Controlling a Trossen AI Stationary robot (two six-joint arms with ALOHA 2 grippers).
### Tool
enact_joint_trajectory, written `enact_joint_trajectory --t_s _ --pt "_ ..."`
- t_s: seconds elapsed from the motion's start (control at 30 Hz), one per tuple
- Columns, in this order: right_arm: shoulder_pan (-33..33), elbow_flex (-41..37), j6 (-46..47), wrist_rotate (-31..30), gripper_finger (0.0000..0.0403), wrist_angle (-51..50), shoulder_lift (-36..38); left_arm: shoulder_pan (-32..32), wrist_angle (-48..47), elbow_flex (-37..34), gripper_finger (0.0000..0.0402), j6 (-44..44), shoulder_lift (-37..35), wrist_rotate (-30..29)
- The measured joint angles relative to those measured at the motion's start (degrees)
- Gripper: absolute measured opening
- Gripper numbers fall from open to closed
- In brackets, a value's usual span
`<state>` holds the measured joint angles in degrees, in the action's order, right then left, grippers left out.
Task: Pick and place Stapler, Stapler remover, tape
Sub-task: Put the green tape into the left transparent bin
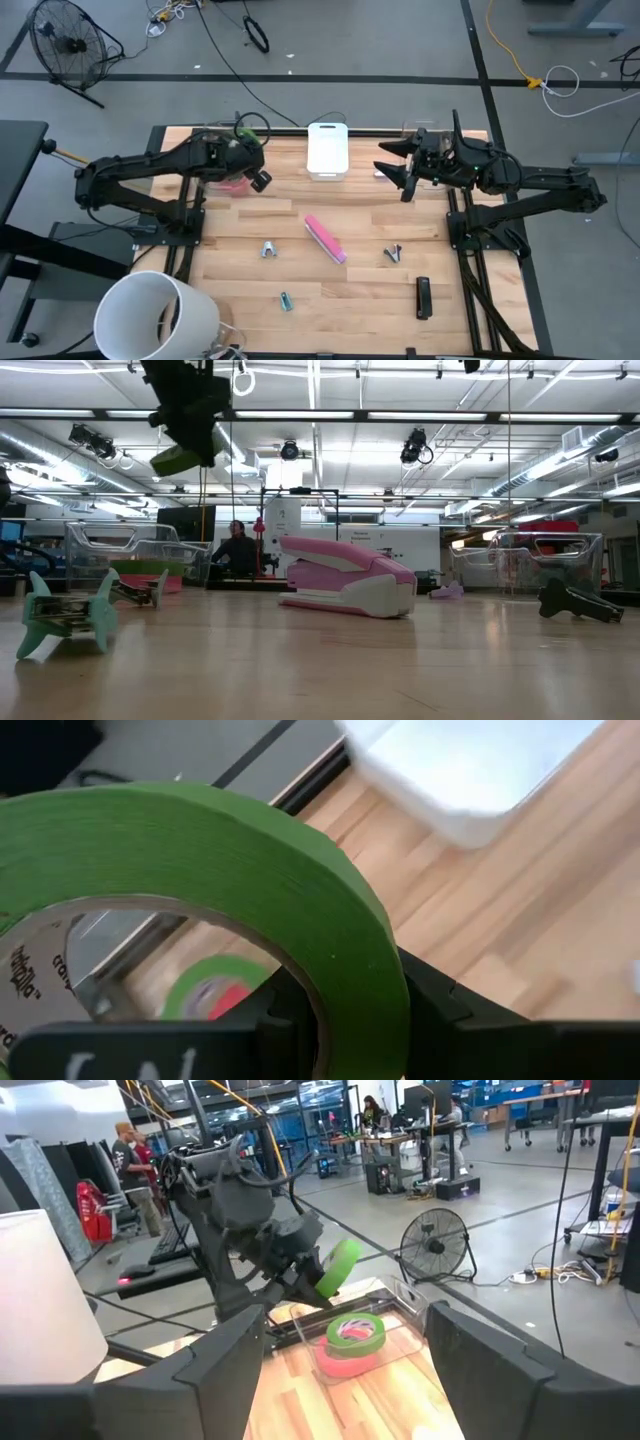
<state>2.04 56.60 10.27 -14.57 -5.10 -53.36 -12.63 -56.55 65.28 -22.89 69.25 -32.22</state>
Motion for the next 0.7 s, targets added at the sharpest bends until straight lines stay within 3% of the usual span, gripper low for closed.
enact_joint_trajectory --t_s 0.27,0.7 --pt "0.0 0.0 1.3 0.0 0.0276 -1.8 0.0 -4.2 -9.7 0.0 0.0100 -1.6 0.1 -1.7" --pt "0.0 0.0 1.3 0.0 0.0276 -2.3 0.0 -8.9 -13.2 -0.1 0.0100 -3.5 0.1 -3.8"
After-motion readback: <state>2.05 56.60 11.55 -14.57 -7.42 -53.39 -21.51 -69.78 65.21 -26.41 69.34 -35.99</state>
